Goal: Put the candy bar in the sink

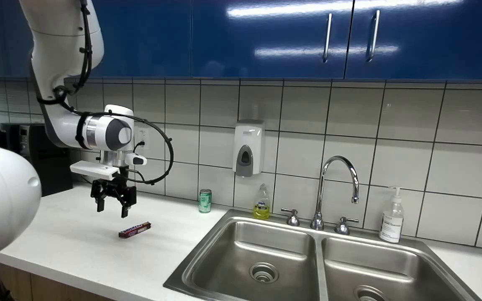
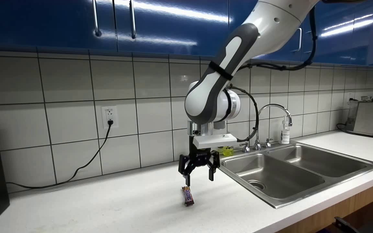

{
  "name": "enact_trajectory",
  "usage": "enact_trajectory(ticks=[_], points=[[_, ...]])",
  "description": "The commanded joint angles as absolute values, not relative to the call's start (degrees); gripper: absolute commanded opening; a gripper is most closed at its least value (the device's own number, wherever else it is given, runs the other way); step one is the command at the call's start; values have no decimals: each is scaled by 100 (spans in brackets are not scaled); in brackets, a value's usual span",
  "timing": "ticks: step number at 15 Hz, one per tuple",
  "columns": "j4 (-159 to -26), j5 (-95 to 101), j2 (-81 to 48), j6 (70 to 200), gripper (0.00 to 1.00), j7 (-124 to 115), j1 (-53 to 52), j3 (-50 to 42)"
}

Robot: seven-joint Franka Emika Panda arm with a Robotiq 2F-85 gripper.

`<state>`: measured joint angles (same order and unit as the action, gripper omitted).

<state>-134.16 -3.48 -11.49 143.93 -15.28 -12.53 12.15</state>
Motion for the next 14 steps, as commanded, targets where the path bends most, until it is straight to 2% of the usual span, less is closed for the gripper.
enact_trajectory(ticks=[1,14], points=[[-12821,-212,-1805,14466,100,-1961,-1462,1085],[-11451,-76,-3158,14621,100,-2466,-2009,331]])
